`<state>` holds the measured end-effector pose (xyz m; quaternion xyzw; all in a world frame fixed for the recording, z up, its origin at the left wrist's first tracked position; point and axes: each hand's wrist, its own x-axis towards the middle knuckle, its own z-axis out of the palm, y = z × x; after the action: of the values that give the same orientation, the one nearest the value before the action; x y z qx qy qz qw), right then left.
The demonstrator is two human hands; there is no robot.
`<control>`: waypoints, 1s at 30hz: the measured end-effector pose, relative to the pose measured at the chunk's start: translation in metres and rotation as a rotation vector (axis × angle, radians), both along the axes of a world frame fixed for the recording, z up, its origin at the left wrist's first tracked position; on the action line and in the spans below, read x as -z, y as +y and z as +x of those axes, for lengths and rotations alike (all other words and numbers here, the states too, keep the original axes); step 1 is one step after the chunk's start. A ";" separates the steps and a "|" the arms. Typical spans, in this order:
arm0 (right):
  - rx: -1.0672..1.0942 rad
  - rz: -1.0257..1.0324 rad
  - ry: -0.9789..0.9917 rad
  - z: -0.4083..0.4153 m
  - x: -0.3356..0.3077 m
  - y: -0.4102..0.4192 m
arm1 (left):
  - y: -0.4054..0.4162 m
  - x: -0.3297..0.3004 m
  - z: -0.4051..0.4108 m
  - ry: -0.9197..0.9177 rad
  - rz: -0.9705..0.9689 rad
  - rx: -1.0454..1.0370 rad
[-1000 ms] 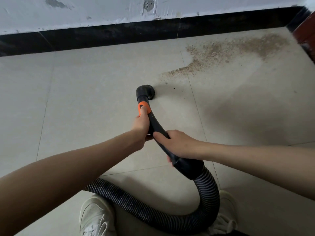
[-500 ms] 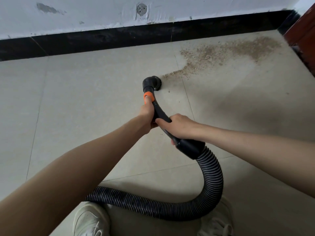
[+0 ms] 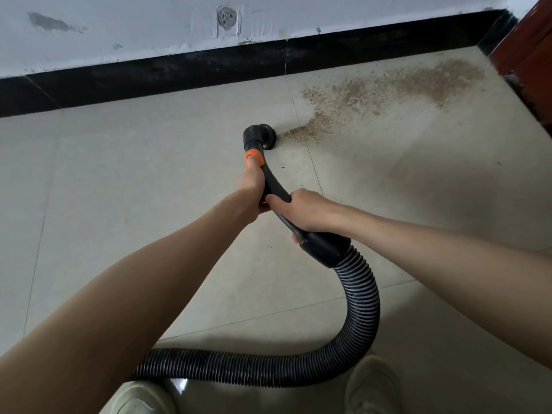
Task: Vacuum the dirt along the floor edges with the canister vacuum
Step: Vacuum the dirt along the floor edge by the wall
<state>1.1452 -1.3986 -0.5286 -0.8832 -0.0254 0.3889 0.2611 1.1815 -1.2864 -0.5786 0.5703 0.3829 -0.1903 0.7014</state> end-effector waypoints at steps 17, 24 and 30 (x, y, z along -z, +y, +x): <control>0.135 0.053 -0.031 0.031 0.019 -0.056 | -0.060 0.006 0.043 -0.039 0.010 0.132; 0.202 0.078 -0.043 0.057 0.027 -0.069 | -0.078 0.007 0.073 -0.070 0.067 0.185; 0.256 0.127 -0.070 0.081 0.037 -0.069 | -0.080 0.009 0.100 -0.088 0.139 0.208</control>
<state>1.2262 -1.4675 -0.5654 -0.8739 0.0539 0.3189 0.3628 1.2816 -1.3668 -0.5873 0.6619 0.3029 -0.2098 0.6528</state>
